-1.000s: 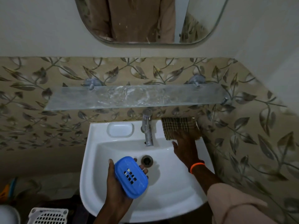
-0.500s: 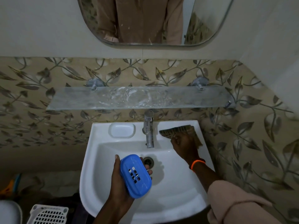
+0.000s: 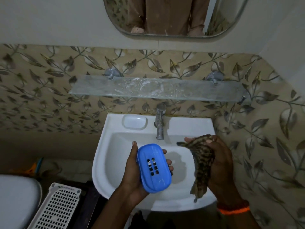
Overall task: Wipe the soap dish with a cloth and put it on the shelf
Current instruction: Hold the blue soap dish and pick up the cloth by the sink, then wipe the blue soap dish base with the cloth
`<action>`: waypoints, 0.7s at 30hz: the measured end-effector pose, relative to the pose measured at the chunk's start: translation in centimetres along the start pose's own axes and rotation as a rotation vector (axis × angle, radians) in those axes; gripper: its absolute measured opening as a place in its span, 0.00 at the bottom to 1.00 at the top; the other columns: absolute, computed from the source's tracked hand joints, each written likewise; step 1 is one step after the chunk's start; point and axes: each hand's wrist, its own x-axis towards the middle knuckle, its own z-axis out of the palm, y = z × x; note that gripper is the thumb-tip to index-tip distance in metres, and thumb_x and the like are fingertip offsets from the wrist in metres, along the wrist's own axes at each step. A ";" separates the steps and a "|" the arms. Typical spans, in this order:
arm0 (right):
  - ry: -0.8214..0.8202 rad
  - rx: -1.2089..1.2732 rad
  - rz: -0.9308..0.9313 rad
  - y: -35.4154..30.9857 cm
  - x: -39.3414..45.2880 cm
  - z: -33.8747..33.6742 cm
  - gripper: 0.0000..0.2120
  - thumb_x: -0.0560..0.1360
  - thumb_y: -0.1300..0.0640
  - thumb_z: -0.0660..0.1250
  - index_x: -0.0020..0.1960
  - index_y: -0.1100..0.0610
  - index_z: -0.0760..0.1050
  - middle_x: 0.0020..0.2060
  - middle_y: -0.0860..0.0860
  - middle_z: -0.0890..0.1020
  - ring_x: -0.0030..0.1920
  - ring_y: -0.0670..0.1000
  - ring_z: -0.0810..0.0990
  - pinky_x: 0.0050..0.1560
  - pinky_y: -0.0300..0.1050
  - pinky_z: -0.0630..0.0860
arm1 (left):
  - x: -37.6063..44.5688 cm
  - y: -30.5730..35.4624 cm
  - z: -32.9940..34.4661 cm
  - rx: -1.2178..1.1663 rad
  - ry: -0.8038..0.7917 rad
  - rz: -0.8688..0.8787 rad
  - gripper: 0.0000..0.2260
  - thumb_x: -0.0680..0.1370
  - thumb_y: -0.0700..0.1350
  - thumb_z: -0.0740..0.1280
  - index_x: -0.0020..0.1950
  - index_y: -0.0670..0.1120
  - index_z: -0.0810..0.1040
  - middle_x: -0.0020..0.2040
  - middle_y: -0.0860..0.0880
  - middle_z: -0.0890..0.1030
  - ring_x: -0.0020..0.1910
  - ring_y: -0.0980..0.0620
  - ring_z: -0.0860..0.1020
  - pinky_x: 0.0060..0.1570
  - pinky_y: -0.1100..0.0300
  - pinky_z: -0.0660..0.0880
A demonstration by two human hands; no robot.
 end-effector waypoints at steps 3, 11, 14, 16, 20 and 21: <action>0.029 -0.228 -0.053 -2.2 -2.6 2.2 0.08 0.81 0.61 0.64 0.44 0.60 0.78 0.34 0.63 0.83 0.36 0.65 0.83 0.40 0.60 0.81 | -0.2 0.3 0.0 0.062 0.006 0.007 0.42 0.74 0.74 0.59 0.66 0.38 0.78 0.50 0.35 0.82 0.46 0.37 0.80 0.54 0.44 0.77; -0.303 -0.969 -0.247 -0.6 -6.0 8.2 0.05 0.75 0.54 0.71 0.51 0.50 0.82 0.54 0.43 0.75 0.50 0.42 0.81 0.49 0.33 0.81 | 0.1 1.1 -0.2 0.226 0.095 0.065 0.34 0.78 0.70 0.54 0.68 0.46 0.80 0.66 0.36 0.80 0.69 0.35 0.75 0.72 0.40 0.68; -0.224 -1.062 -0.284 1.6 -5.2 10.2 0.08 0.76 0.52 0.71 0.53 0.53 0.81 0.55 0.44 0.77 0.48 0.43 0.82 0.54 0.37 0.81 | 0.0 1.3 -0.7 0.267 0.056 0.087 0.29 0.80 0.67 0.53 0.59 0.50 0.86 0.59 0.40 0.86 0.59 0.41 0.84 0.70 0.43 0.71; -0.205 -1.035 -0.301 2.2 -4.8 11.1 0.06 0.76 0.53 0.69 0.52 0.52 0.79 0.51 0.45 0.78 0.46 0.46 0.83 0.52 0.45 0.83 | -0.4 1.8 -1.0 0.291 0.040 0.096 0.29 0.81 0.66 0.53 0.49 0.51 0.89 0.51 0.42 0.88 0.51 0.44 0.87 0.68 0.43 0.72; -0.490 -1.128 -0.349 0.8 -6.8 11.7 0.10 0.78 0.54 0.64 0.56 0.53 0.81 0.53 0.46 0.76 0.46 0.46 0.80 0.51 0.45 0.80 | -1.0 3.7 -2.0 0.254 -0.014 0.061 0.30 0.79 0.68 0.55 0.64 0.48 0.83 0.54 0.40 0.85 0.54 0.42 0.83 0.62 0.45 0.76; -0.584 -1.124 -0.329 0.4 -7.6 11.6 0.10 0.78 0.52 0.63 0.56 0.51 0.81 0.54 0.44 0.74 0.44 0.43 0.79 0.51 0.40 0.79 | -0.9 4.1 -2.3 0.245 -0.015 0.056 0.32 0.79 0.69 0.55 0.68 0.48 0.80 0.53 0.39 0.84 0.51 0.43 0.83 0.57 0.47 0.78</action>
